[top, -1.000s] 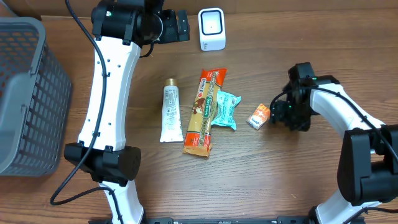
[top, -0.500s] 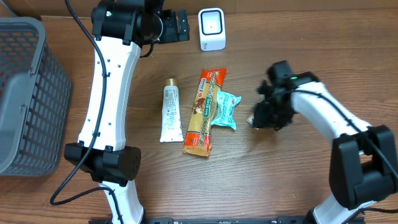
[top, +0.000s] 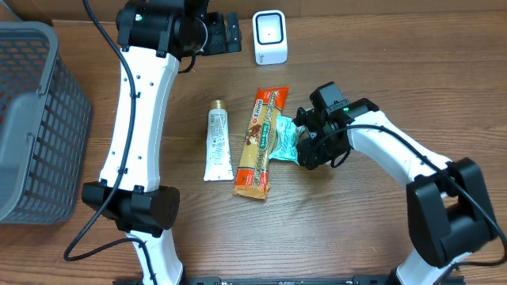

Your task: Scan the item barcode

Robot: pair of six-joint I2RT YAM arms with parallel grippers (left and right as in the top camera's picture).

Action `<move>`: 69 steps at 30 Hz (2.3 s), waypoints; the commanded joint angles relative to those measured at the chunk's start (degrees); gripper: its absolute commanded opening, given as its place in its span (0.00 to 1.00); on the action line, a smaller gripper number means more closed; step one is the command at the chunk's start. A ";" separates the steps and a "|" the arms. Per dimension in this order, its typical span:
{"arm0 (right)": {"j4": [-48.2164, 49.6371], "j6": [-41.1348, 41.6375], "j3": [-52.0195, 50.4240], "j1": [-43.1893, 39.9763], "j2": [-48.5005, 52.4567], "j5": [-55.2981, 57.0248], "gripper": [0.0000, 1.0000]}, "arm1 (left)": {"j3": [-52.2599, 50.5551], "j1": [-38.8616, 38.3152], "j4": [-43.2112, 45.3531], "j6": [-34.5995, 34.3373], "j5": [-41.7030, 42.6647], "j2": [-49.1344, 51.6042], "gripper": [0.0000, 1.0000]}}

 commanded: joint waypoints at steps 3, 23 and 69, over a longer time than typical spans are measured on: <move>1.25 0.11 1.25 -0.66 1.99 3.96 0.51 | 0.04 0.37 0.02 1.25 -0.59 0.55 1.00; 3.48 30.45 6.86 -13.38 1.92 8.07 0.57 | 0.04 0.37 0.02 1.25 -0.57 0.55 1.00; -22.58 -11.85 16.68 -30.29 11.30 -5.92 0.55 | 0.04 0.37 0.02 1.25 -0.57 0.55 1.00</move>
